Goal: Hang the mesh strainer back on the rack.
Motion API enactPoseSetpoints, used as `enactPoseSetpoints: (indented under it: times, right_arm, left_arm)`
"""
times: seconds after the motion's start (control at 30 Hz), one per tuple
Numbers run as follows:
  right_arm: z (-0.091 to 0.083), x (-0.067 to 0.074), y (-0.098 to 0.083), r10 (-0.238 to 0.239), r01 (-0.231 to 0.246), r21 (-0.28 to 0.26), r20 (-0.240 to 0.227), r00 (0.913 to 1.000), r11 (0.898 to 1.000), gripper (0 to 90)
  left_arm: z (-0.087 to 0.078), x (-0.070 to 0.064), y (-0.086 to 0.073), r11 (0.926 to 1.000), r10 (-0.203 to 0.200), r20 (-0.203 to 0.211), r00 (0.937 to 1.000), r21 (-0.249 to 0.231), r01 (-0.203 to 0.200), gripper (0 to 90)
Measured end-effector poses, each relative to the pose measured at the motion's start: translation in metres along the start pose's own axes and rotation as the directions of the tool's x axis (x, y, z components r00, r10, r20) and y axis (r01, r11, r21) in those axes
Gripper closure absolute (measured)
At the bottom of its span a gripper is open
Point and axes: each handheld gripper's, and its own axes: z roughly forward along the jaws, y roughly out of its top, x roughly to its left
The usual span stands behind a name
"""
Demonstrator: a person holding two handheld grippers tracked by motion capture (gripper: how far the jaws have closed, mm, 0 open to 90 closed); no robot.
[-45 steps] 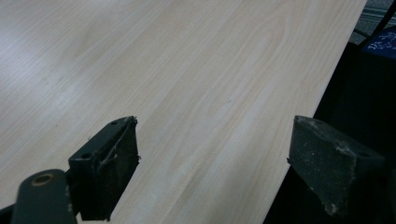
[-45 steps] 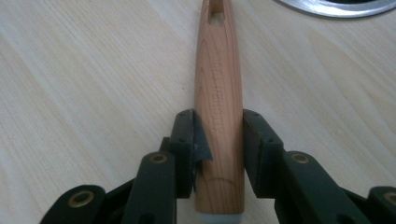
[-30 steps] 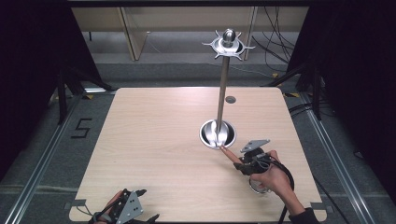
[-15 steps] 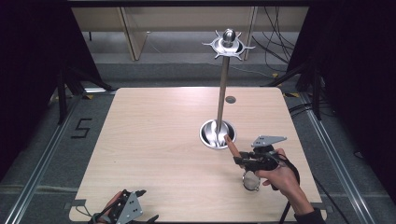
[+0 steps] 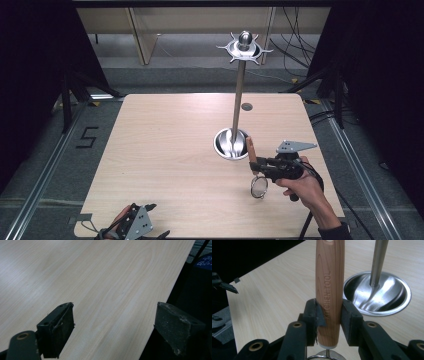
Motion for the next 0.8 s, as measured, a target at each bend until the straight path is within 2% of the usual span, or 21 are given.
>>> enactPoseSetpoints:
  times: [0.07,0.1,0.13,0.2,0.23,0.27,0.33,0.37,0.4,0.53,0.57,0.6,0.67,0.7,0.73,0.8]
  right_arm:
    - [-0.002,0.0,0.001,-0.001,0.001,0.003,0.007,1.0,1.0,69.1]
    - [-0.002,-0.002,0.002,-0.031,0.031,-0.007,0.015,0.9994,0.999,69.1]
    - [-0.001,0.0,0.003,-0.007,0.007,-0.018,0.01,0.9999,1.0,69.1]
    - [-0.003,-0.001,0.007,-0.03,0.03,-0.017,0.027,0.9992,0.999,69.1]
    - [-0.003,0.001,0.009,-0.011,0.012,-0.028,0.021,0.9997,1.0,69.1]
    - [-0.004,-0.001,0.011,-0.042,0.043,-0.028,0.034,0.9986,0.999,69.1]
    - [-0.005,0.002,0.014,-0.02,0.021,-0.03,0.029,0.9994,0.999,69.2]
    - [-0.004,0.002,0.015,-0.022,0.023,-0.046,0.023,0.9995,0.999,69.2]
    - [-0.005,0.002,0.017,-0.042,0.044,-0.043,0.039,0.9983,0.998,69.1]
    - [-0.005,0.003,0.023,-0.045,0.047,-0.068,0.038,0.9983,0.997,69.2]
    - [-0.007,0.003,0.027,-0.062,0.065,-0.067,0.046,0.997,0.996,69.2]
    - [-0.008,0.003,0.029,-0.056,0.06,-0.073,0.062,0.9965,0.996,69.2]
    - [-0.009,0.002,0.034,-0.053,0.057,-0.079,0.048,0.9974,0.995,69.2]
    - [-0.009,0.002,0.036,-0.055,0.062,-0.096,0.069,0.9961,0.993,69.2]
    - [-0.009,0.002,0.038,-0.051,0.057,-0.098,0.055,0.9972,0.994,69.2]
    - [-0.011,0.002,0.043,-0.058,0.064,-0.097,0.065,0.9962,0.993,69.2]
  left_arm:
    - [0.0,0.001,0.0,1.0,0.004,-0.008,1.0,0.006,-0.004,15.3]
    - [0.0,0.001,0.0,0.9999,0.007,-0.011,0.9999,0.008,-0.007,15.3]
    - [0.0,0.001,0.0,0.9999,0.009,-0.01,0.9999,0.012,-0.009,15.3]
    - [0.0,0.0,0.0,1.0,0.003,-0.009,1.0,0.009,-0.003,15.3]
    - [-0.001,0.002,0.001,0.9992,0.023,-0.01,0.9997,0.033,-0.022,15.3]
    - [-0.001,0.002,0.001,0.9992,0.023,-0.01,0.9997,0.033,-0.022,15.3]
    - [0.0,0.001,0.0,0.9996,0.017,-0.013,0.9998,0.023,-0.016,15.3]
    - [0.001,0.001,0.0,0.9999,0.004,-0.009,0.9999,0.013,-0.004,15.3]
    - [0.001,0.001,0.0,0.9999,0.004,-0.009,0.9999,0.013,-0.004,15.3]
    - [0.001,0.001,0.0,0.9998,0.0,-0.009,1.0,0.017,0.0,15.3]
    - [0.002,0.001,0.0,0.9999,-0.005,-0.01,0.9999,0.016,0.006,15.3]
    - [0.002,0.002,0.0,0.9996,0.006,-0.014,0.9999,0.027,-0.005,15.3]
    - [0.002,0.001,0.0,0.9998,-0.007,-0.009,0.9999,0.019,0.007,15.3]
    - [0.001,0.001,0.0,0.9997,-0.008,-0.011,0.9999,0.025,0.008,15.3]
    - [0.001,0.002,0.0,0.9996,-0.002,-0.019,0.9998,0.028,0.003,15.3]
    - [0.001,0.002,0.0,0.9995,-0.001,-0.021,0.9998,0.032,0.001,15.3]
